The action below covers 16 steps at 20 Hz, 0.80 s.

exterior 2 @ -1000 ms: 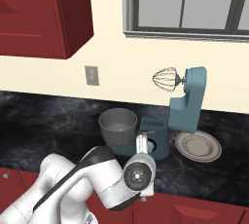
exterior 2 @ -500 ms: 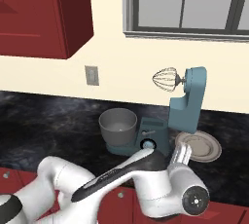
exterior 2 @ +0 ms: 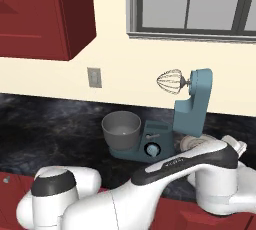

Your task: Add butter and sugar cubes to the stand mixer bowl and then turn on the stand mixer to begin making frosting.

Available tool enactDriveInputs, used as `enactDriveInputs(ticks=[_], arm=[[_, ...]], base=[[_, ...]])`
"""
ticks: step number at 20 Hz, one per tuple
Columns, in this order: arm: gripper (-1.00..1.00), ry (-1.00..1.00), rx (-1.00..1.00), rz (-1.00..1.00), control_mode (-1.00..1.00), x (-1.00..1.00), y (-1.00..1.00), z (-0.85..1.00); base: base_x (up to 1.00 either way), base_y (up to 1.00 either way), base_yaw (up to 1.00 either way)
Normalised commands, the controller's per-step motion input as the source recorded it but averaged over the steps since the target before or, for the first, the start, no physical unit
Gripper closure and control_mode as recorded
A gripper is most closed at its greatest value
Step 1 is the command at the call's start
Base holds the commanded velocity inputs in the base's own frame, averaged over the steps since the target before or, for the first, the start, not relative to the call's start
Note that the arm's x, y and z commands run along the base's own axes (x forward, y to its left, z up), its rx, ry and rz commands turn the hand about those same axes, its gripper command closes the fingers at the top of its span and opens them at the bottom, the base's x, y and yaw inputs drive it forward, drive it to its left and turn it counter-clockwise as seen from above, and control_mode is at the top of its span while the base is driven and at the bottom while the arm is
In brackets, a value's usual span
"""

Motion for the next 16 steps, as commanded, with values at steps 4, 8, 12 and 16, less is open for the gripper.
enactDriveInputs(ticks=[4,8,12,16], arm=[[-1.0,0.0,0.38,0.04,-1.0,0.28,-0.16,0.22],[-1.0,0.0,0.26,0.1,-1.0,0.36,0.0,0.06],[-1.0,0.01,0.24,0.09,-1.0,0.4,0.0,0.12],[-1.0,0.04,0.18,0.05,-1.0,0.47,0.0,0.01]], base=[[0.0,0.0,0.0],[0.0,0.0,0.0],[0.0,0.0,0.0],[0.0,0.0,0.0]])
